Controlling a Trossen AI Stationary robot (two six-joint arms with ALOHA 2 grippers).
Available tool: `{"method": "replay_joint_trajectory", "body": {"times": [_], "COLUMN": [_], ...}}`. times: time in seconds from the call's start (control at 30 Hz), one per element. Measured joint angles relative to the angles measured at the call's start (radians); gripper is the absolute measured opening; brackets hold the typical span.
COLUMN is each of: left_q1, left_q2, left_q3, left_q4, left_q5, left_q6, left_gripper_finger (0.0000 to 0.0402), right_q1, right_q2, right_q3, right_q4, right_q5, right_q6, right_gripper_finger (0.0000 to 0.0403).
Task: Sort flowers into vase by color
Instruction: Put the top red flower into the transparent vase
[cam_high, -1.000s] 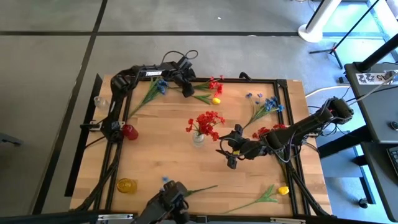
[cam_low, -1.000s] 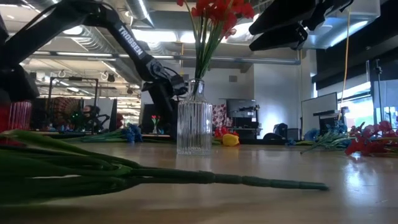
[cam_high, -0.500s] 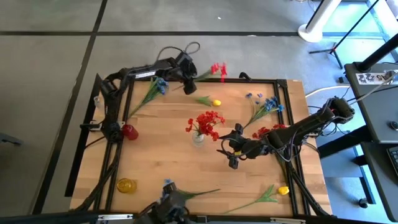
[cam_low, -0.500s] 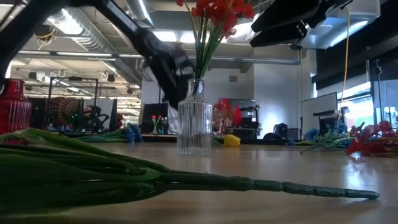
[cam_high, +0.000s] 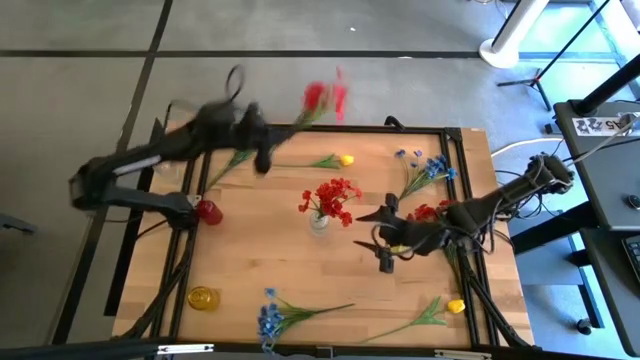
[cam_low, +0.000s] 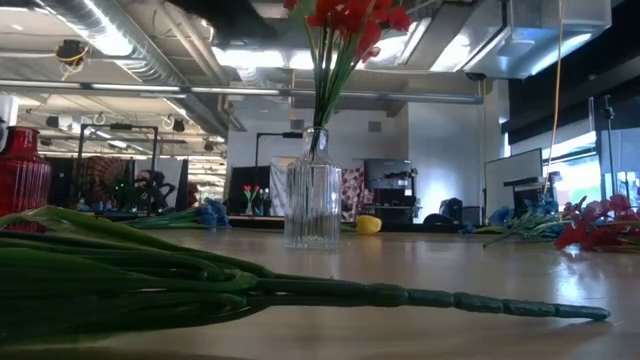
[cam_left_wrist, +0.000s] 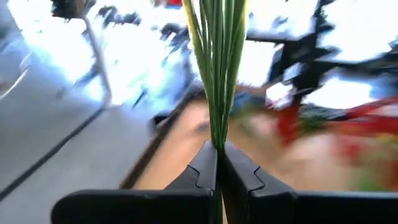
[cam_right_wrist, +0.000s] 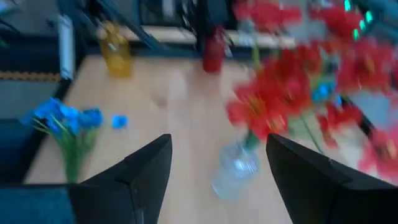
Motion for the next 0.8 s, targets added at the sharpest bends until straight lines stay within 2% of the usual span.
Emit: {"method": "replay_joint_trajectory", "body": {"times": [0.2,0.33,0.43,0.57,0.67,0.8], "left_q1": [-0.344,-0.578,-0.717,-0.843,-0.897,-0.916], "left_q2": [-0.341,-0.397,-0.362,-0.262,-0.162,0.003], "left_q3": [-0.354,-0.507,-0.577,-0.604,-0.604,-0.603], "left_q4": [0.284,0.449,0.61,0.801,0.936,1.117], "left_q5": [-0.159,-0.267,-0.344,-0.405,-0.422,-0.425], "left_q6": [-0.034,-0.026,0.024,0.092,0.141,0.152], "left_gripper_finger": [0.0002,0.0002,0.0002,0.0002,0.0002,0.0002], "right_q1": [0.024,0.0,-0.02,-0.033,-0.045,-0.044], "right_q2": [0.001,0.058,0.133,0.232,0.289,0.344], "right_q3": [0.002,0.003,0.003,0.003,0.003,0.003], "right_q4": [0.264,0.436,0.587,0.797,0.905,1.042], "right_q5": [0.0,-0.024,-0.063,-0.077,-0.08,-0.119], "right_q6": [-0.117,-0.201,-0.275,-0.366,-0.422,-0.423], "right_gripper_finger": [0.0262,0.0262,0.0262,0.0262,0.0262,0.0262]}}
